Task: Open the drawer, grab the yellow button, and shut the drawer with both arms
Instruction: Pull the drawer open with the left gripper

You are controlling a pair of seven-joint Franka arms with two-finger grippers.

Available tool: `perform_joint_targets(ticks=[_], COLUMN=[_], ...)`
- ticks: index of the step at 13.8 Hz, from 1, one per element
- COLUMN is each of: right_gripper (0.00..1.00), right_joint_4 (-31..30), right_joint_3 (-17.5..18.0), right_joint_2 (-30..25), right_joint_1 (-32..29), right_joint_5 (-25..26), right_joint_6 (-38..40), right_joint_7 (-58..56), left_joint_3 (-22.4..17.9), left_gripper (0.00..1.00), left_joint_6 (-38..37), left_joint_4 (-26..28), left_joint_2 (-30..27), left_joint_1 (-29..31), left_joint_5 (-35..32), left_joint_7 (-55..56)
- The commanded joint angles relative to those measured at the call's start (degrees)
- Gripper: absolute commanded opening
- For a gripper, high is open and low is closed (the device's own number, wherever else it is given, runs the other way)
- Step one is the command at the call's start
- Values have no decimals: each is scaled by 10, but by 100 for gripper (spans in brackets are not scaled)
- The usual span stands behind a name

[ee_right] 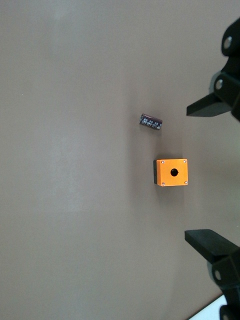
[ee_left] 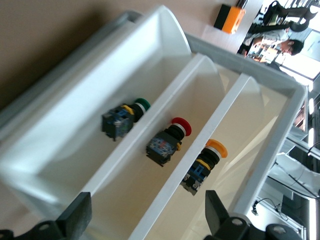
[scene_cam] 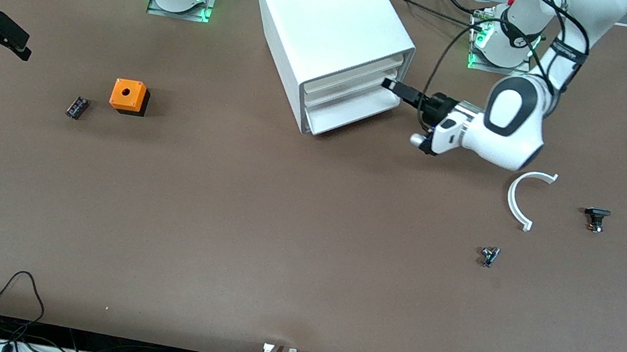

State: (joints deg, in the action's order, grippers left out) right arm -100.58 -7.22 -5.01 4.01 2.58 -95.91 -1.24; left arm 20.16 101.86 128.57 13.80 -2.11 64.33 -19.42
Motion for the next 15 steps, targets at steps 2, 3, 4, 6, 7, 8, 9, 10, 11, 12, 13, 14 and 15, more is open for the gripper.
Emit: perform_joint_targets(ticks=[2, 3, 4, 6, 7, 8, 9, 10, 11, 12, 13, 14, 15], right_gripper=[100, 100, 100, 100, 100, 100, 100, 100, 100, 100, 100, 100, 100], right_joint_4=[0, 0, 0, 0, 0, 0, 0, 0, 0, 0, 0, 0, 0], right_joint_3=[5, 5, 5, 5, 5, 5, 5, 5, 5, 5, 5, 6, 6], right_joint_2=[1, 2, 2, 2, 4, 5, 5, 5, 5, 6, 6, 9, 10], right_joint_1=[-5, -5, -5, -5, -5, -5, -5, -5, -5, -5, -5, -4, -4], right_joint_5=[0, 1, 1, 0, 0, 0, 0, 0, 0, 0, 0, 1, 1], right_joint_6=[5, 5, 5, 5, 5, 5, 5, 5, 5, 5, 5, 5, 5], right_joint_7=[0, 0, 0, -1, 0, 0, 0, 0, 0, 0, 0, -1, -1], left_joint_3=[44, 47, 48, 52, 52, 52, 52, 51, 50, 46, 38, 22, -1], left_gripper=[90, 88, 83, 71, 48, 4, 0, 0, 0, 0, 0, 0, 0], left_joint_6=[42, 43, 43, 43, 43, 43, 43, 47, 49, 52, 66, 79, 91], left_joint_4=[19, 20, 20, 28, 30, 33, 33, 34, 34, 33, 32, 28, 26], left_joint_2=[-9, -8, -8, -8, -8, -9, -8, -7, -6, -6, -7, -8, -9], left_joint_1=[0, -5, -6, -10, -10, -10, -10, -10, -9, -7, -4, -3, -2], left_joint_5=[37, 39, 39, 39, 39, 38, 37, 37, 37, 32, 31, 29, 29], left_joint_7=[-11, -11, -9, -9, -11, -13, -13, -11, -7, -7, -6, -6, -7])
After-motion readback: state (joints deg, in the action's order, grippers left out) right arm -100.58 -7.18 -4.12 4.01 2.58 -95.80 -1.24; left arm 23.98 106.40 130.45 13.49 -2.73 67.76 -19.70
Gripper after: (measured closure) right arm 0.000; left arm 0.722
